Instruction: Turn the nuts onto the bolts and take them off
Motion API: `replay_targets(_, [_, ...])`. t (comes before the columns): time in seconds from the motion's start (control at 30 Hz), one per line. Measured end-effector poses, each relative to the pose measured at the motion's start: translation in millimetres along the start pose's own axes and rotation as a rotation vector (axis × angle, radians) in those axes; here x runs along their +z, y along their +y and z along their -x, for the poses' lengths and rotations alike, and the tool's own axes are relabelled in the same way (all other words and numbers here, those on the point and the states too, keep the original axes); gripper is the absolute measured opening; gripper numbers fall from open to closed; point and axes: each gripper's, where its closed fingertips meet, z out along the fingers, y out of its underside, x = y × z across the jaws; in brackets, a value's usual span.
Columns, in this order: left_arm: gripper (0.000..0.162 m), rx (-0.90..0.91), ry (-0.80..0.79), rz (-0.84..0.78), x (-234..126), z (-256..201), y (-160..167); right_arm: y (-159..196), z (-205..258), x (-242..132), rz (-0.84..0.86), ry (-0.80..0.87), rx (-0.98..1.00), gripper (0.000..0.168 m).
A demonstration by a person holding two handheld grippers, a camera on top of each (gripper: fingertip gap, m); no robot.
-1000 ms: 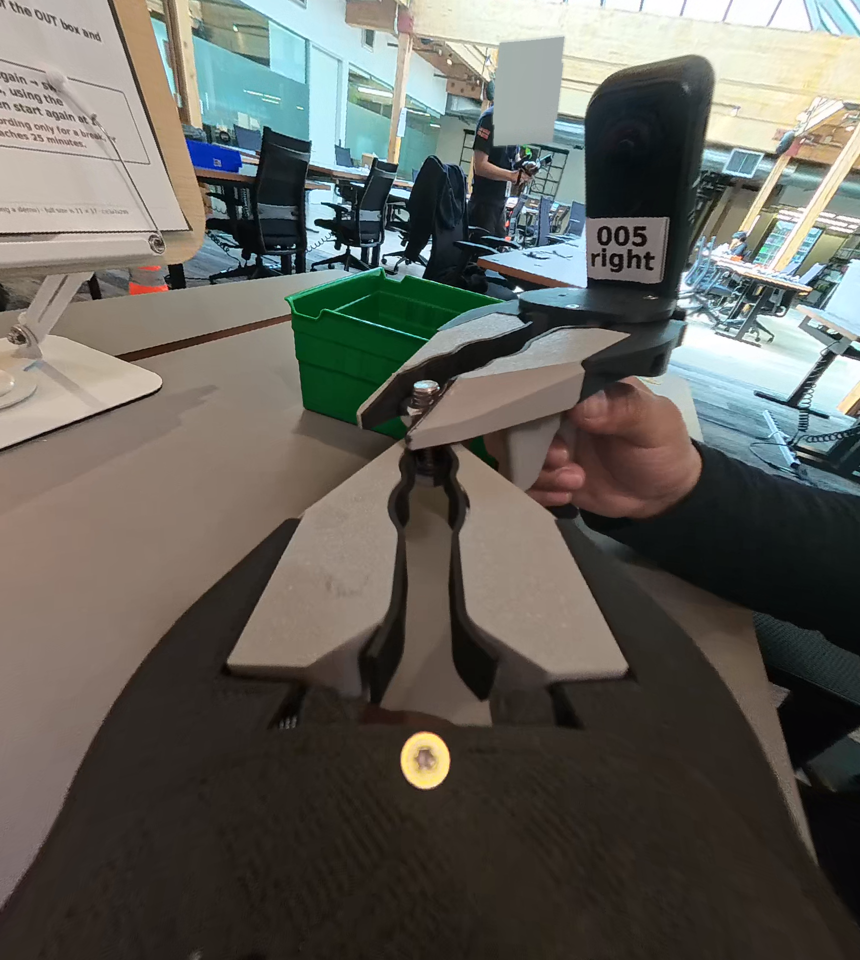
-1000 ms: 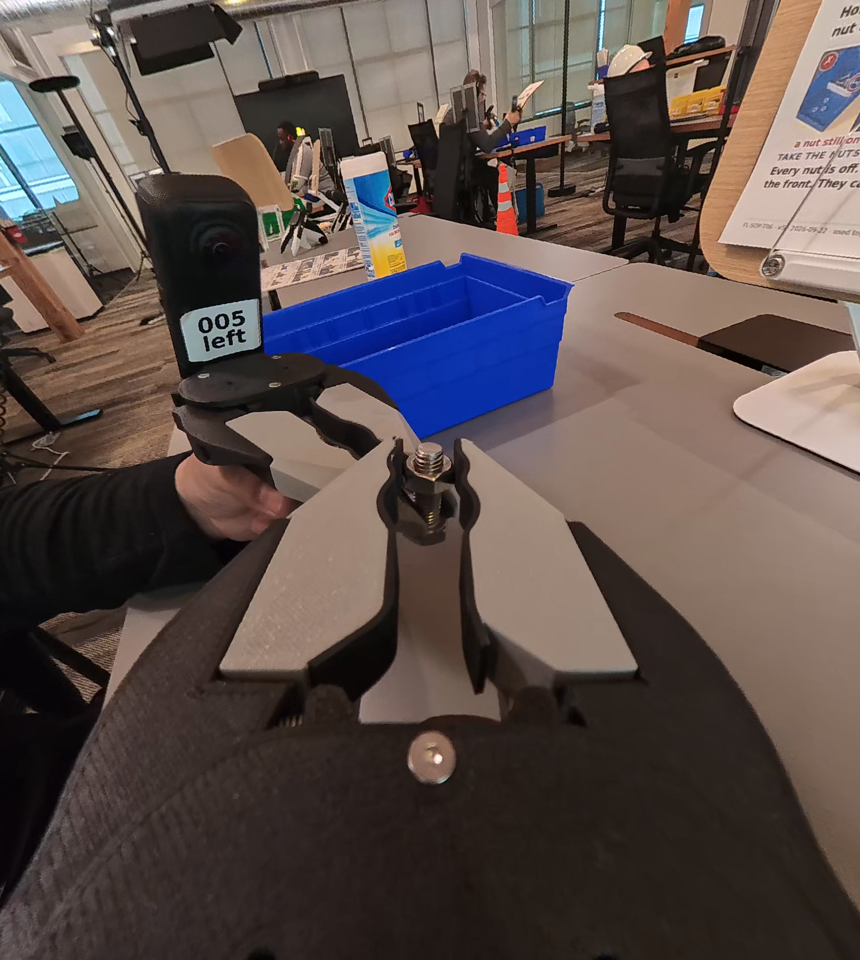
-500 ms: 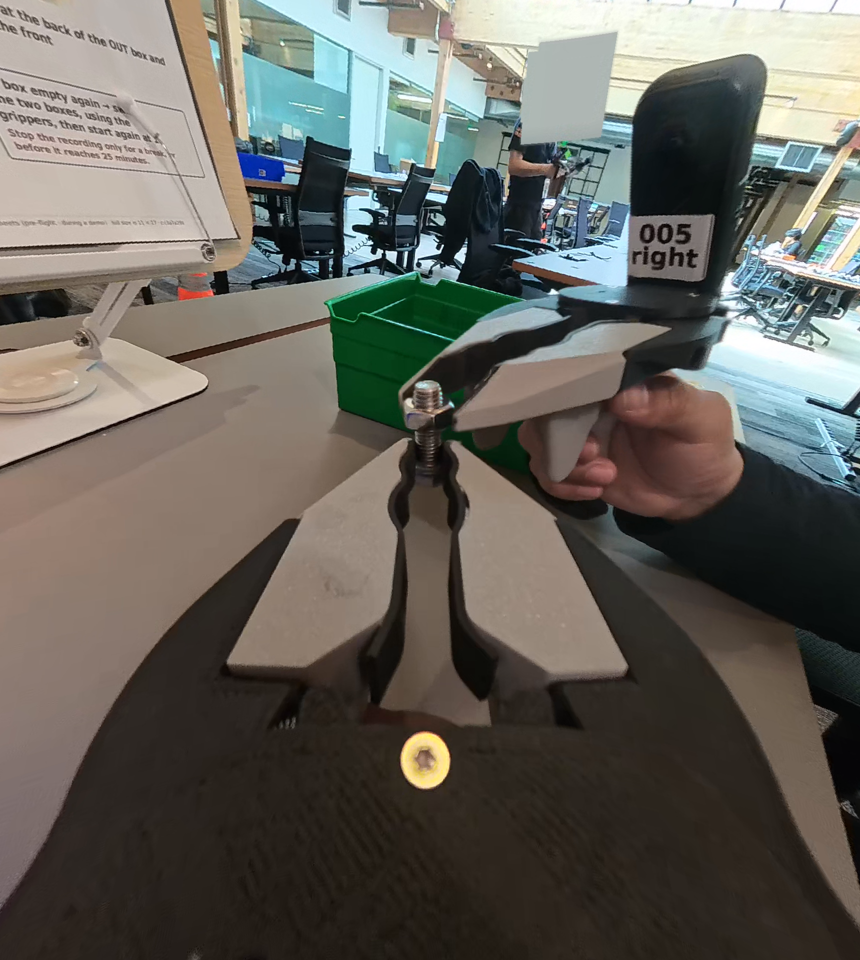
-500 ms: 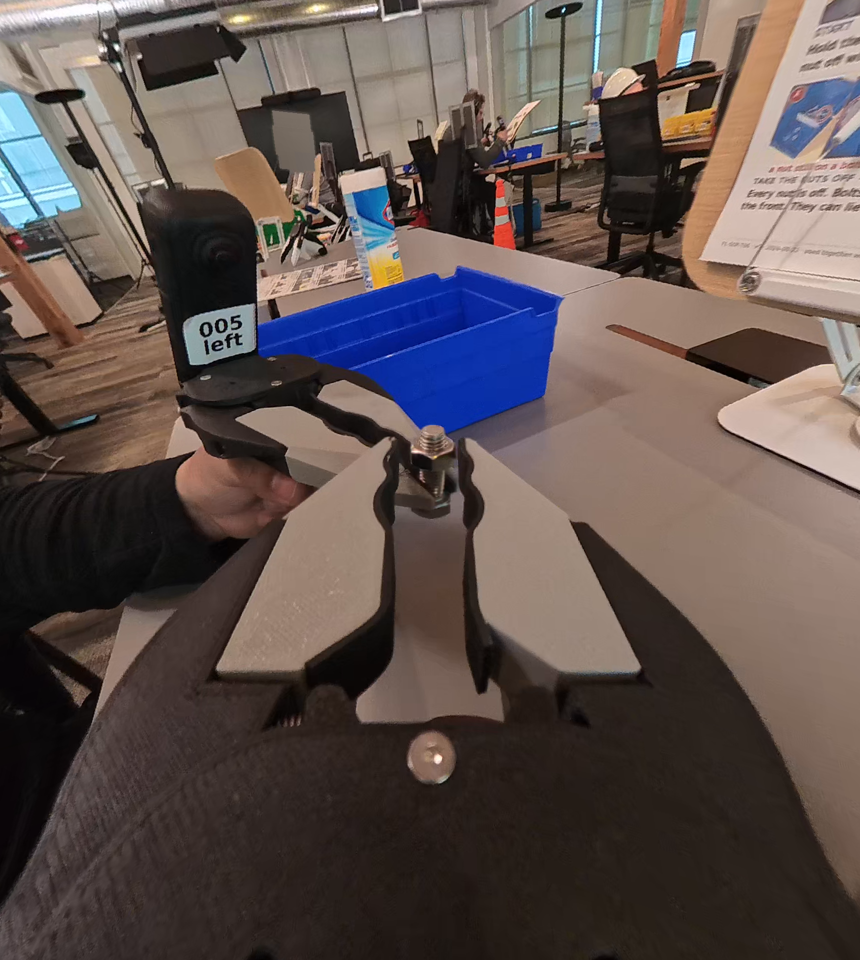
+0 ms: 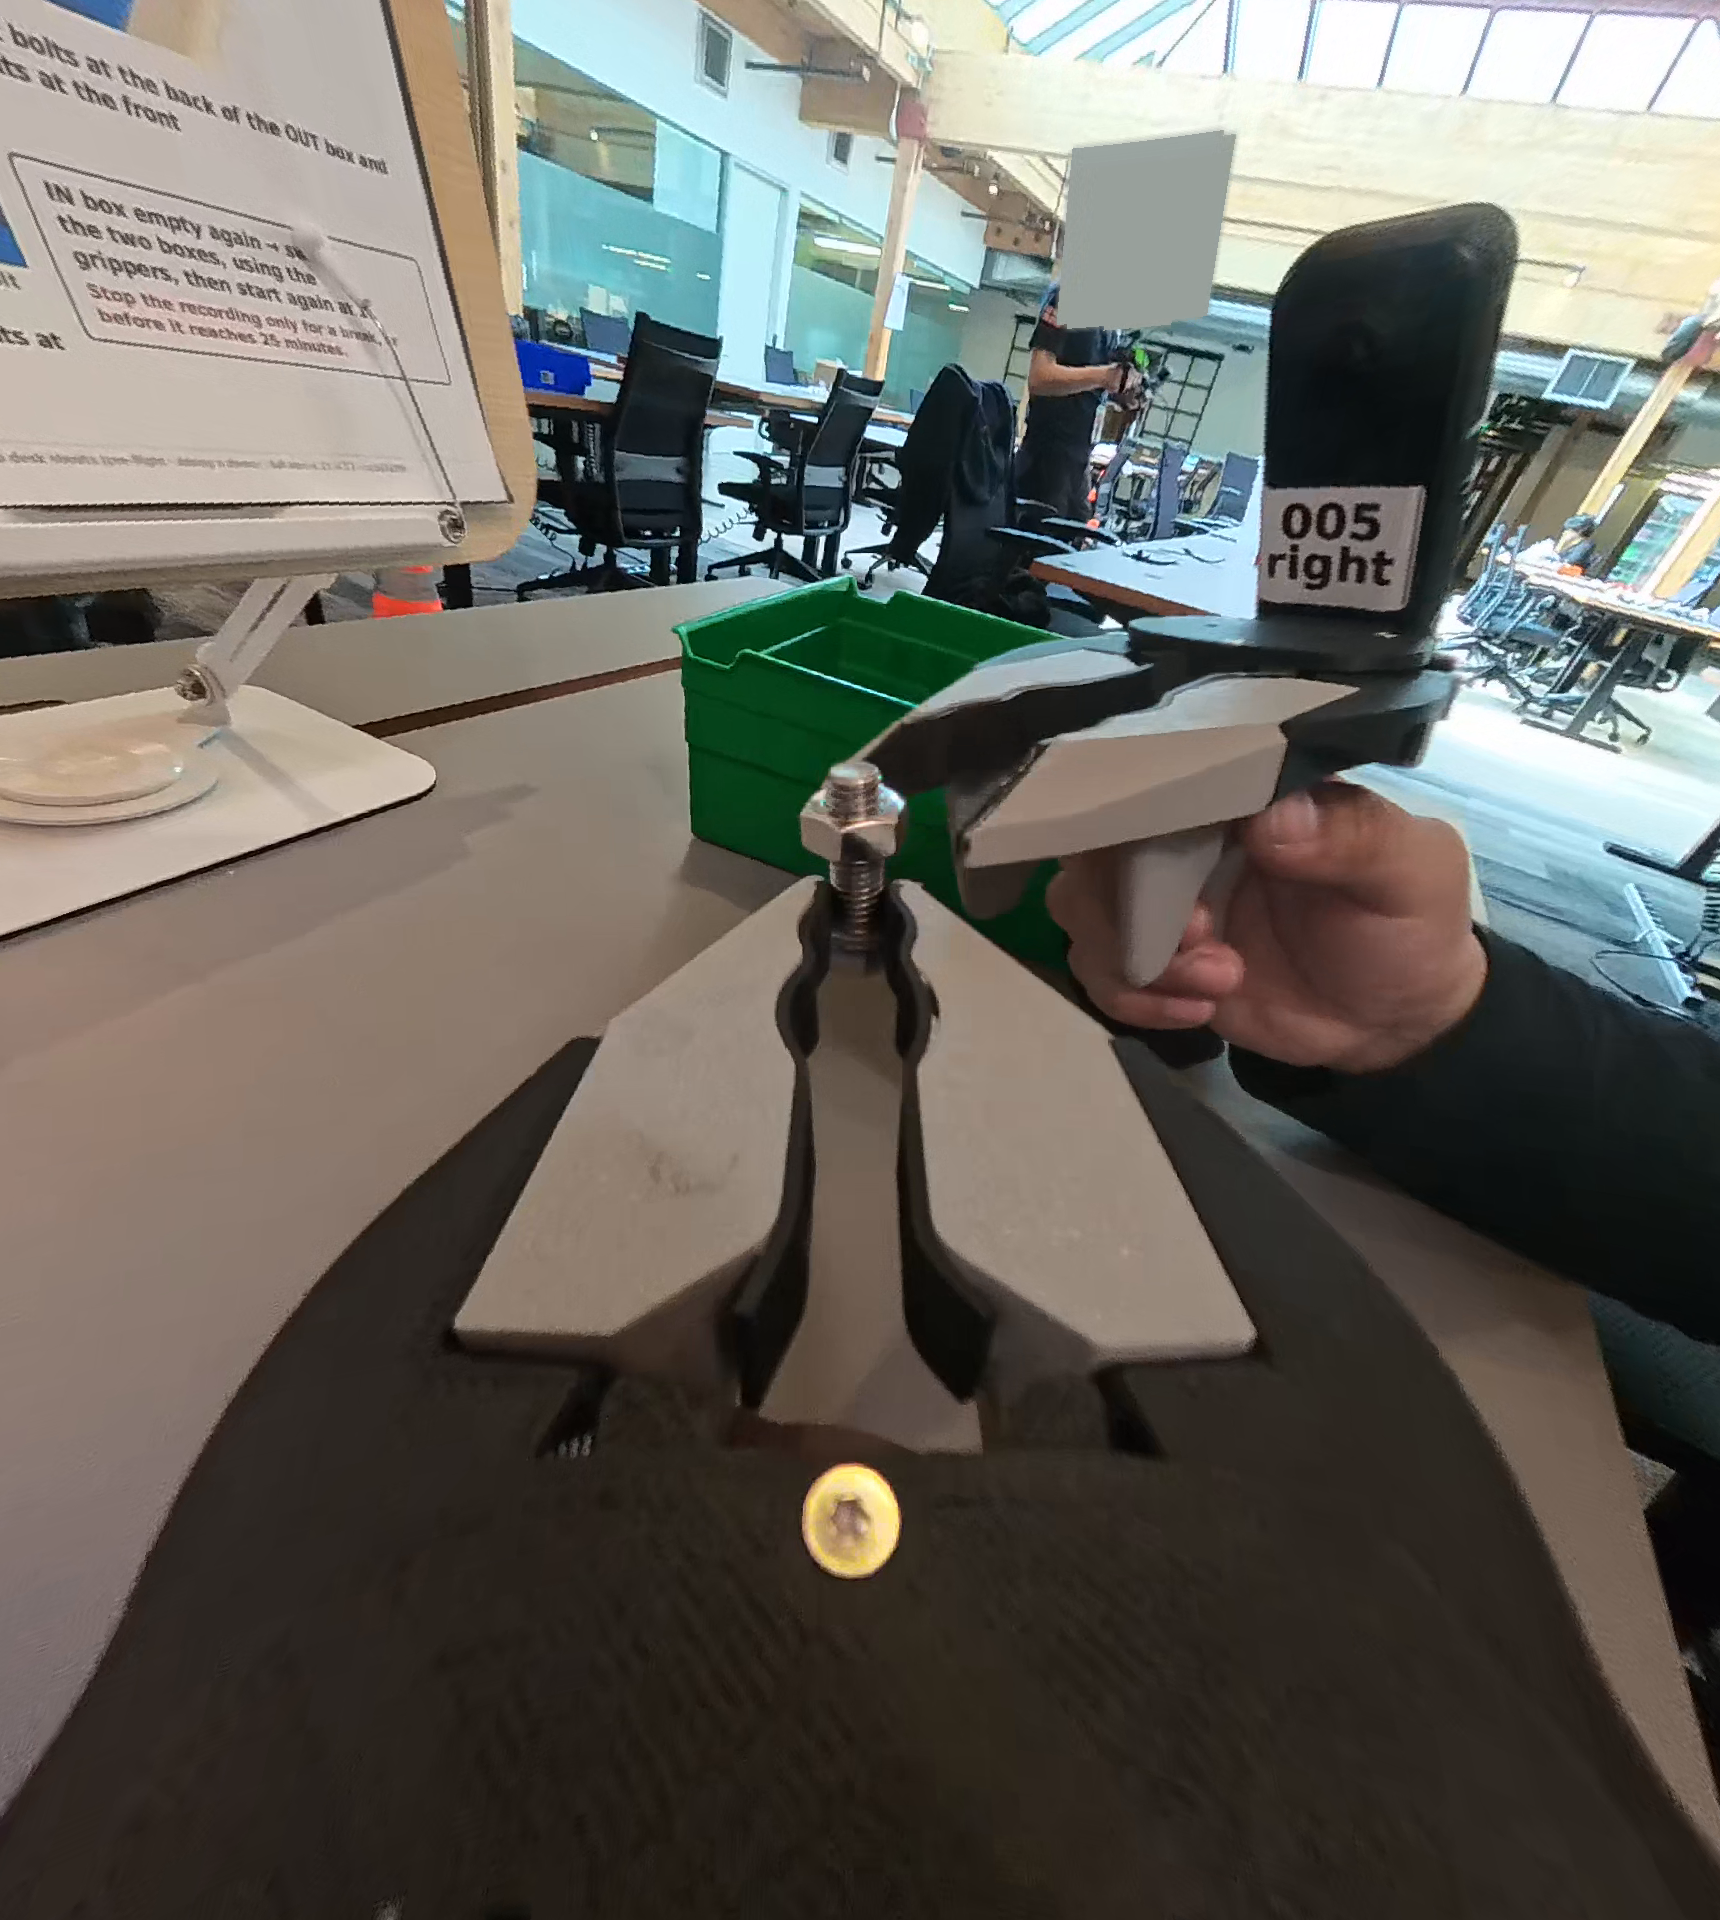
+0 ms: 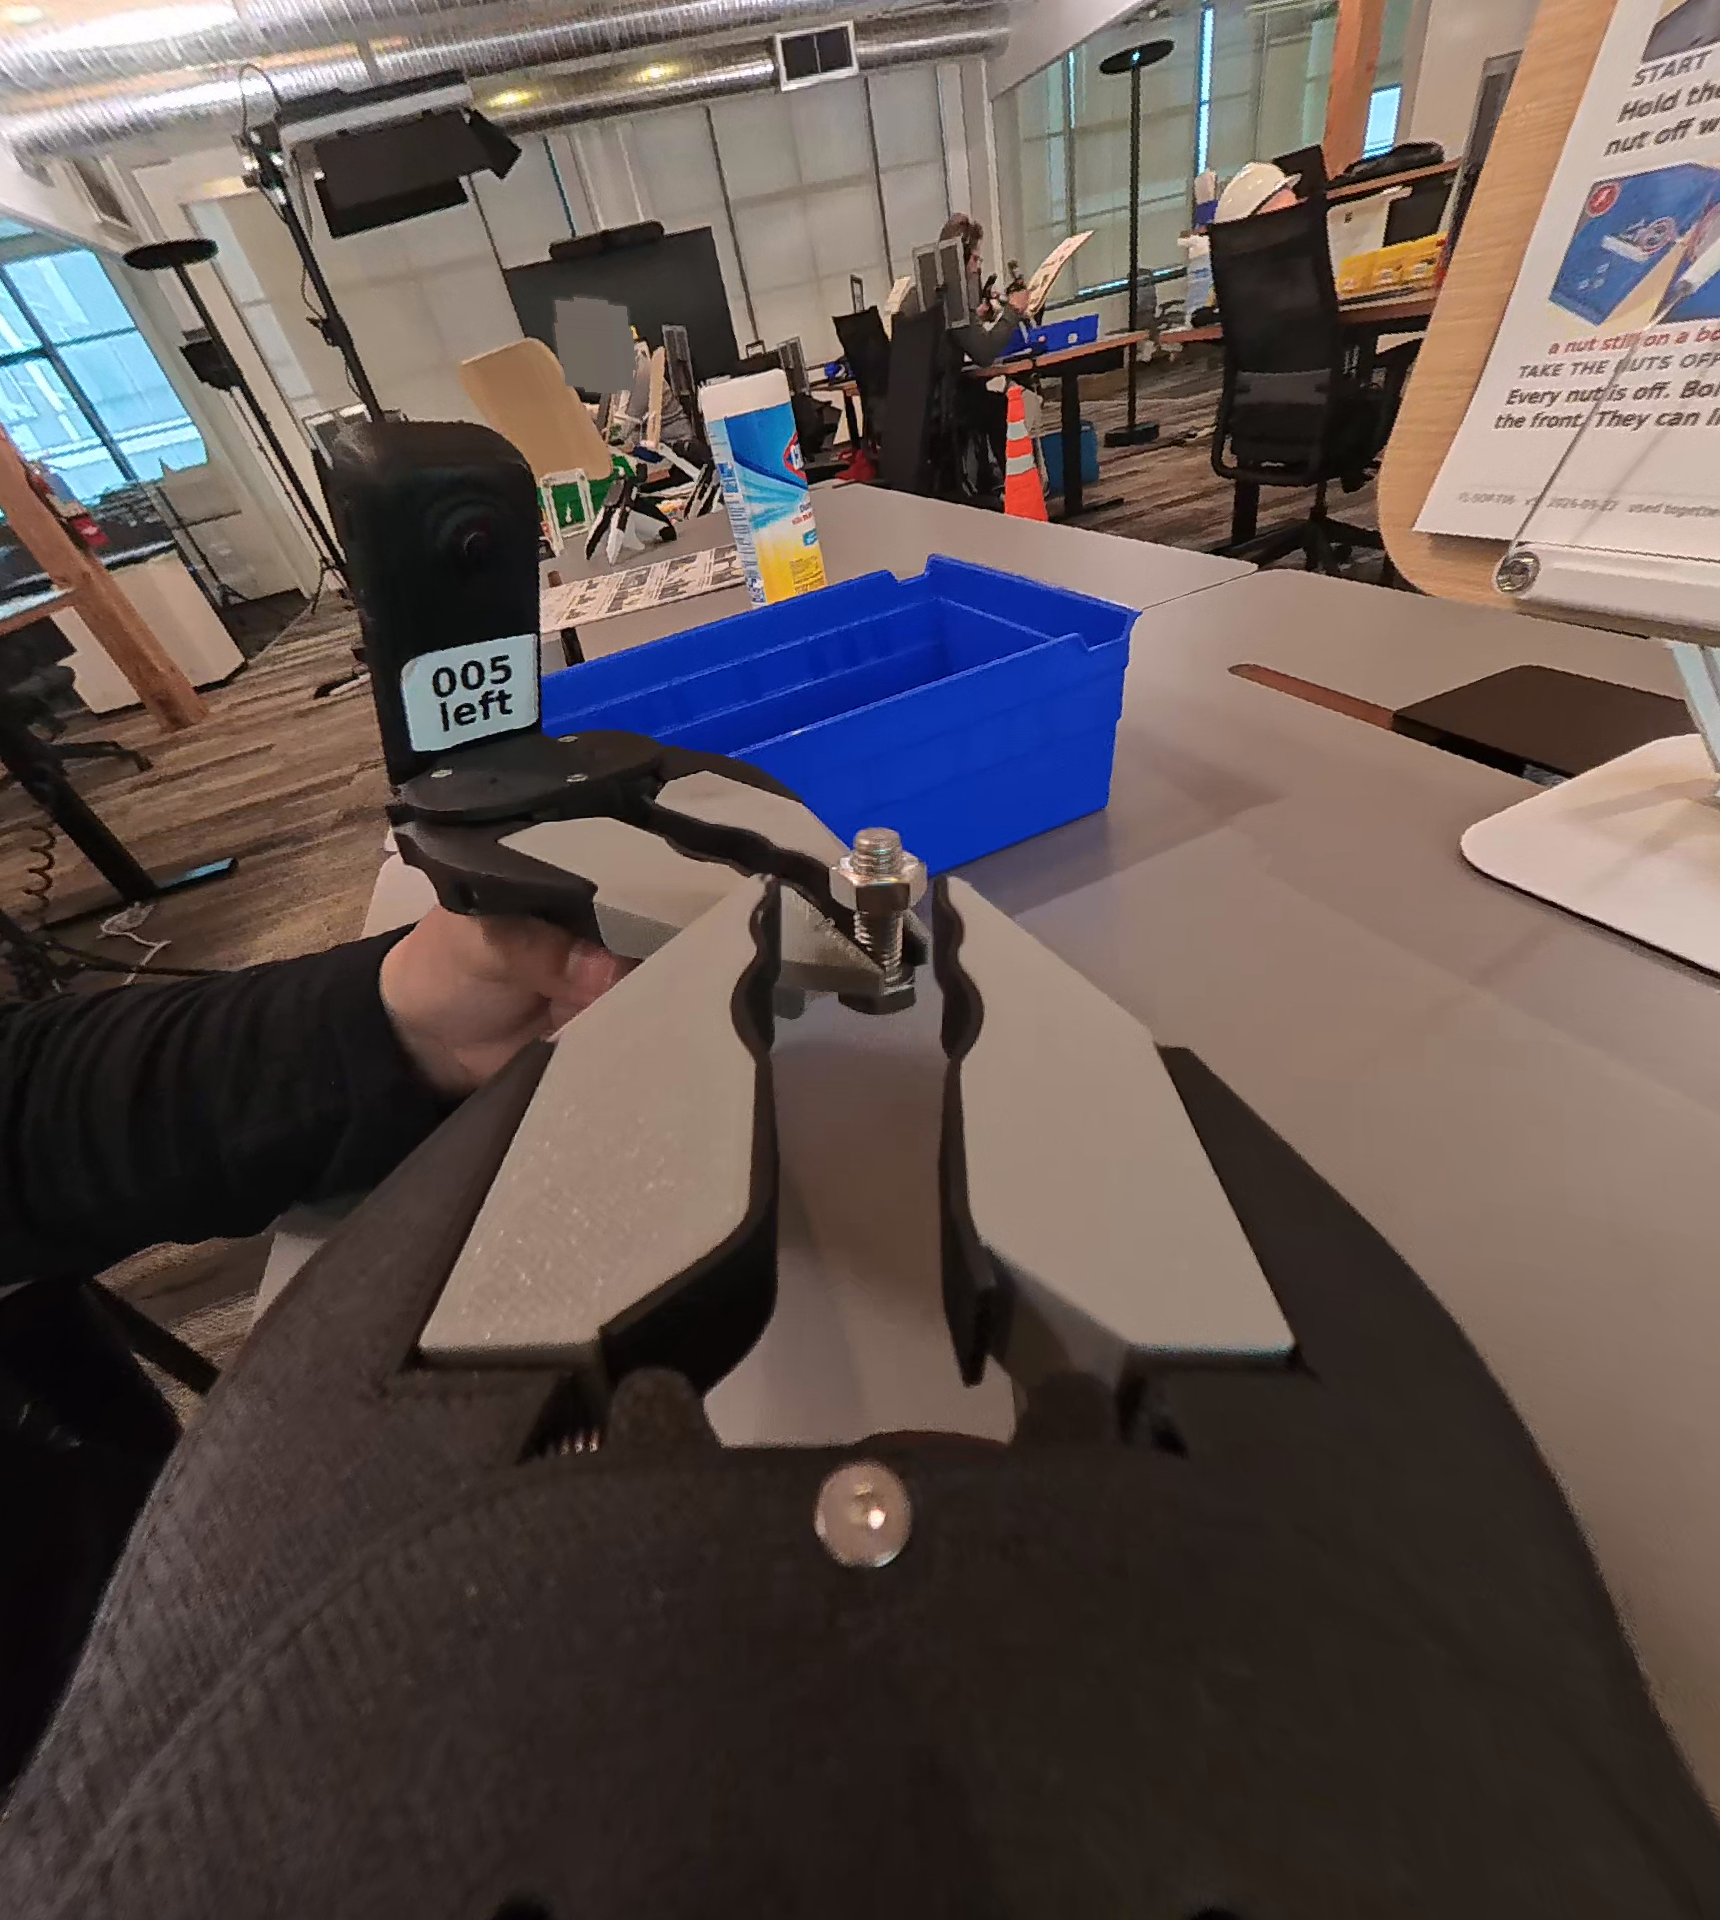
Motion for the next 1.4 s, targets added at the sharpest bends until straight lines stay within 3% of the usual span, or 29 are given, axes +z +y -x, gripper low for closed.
replay_targets(0.2, [0.007,0.074,0.046,0.049,8.8,-18.5,10.4,9.1,9.6,12.7,0.025,-0.023,-0.004,0.034])
replay_targets(0.53, [0.007,0.042,0.023,0.017,3.8,-8.7,4.2,-1.7,5.3,1.9,-0.019,-0.019,-0.008,0.028])
replay_targets(0.7, [0.007,0.077,0.051,0.040,9.0,-20.7,9.3,4.9,15.2,13.0,-0.003,-0.053,0.012,0.040])
replay_targets(0.97, [0.007,0.005,0.007,-0.027,-1.0,-3.5,-5.1,-3.5,4.2,-0.7,-0.024,-0.009,-0.021,0.028])
replay_targets(1.13, [0.006,0.048,0.056,0.025,6.1,-18.2,5.5,6.7,14.2,11.7,0.008,-0.040,-0.029,0.038])
replay_targets(1.4, [0.006,0.041,0.006,0.000,1.3,-6.8,-0.9,-0.7,2.5,2.3,-0.017,0.000,-0.018,0.033])
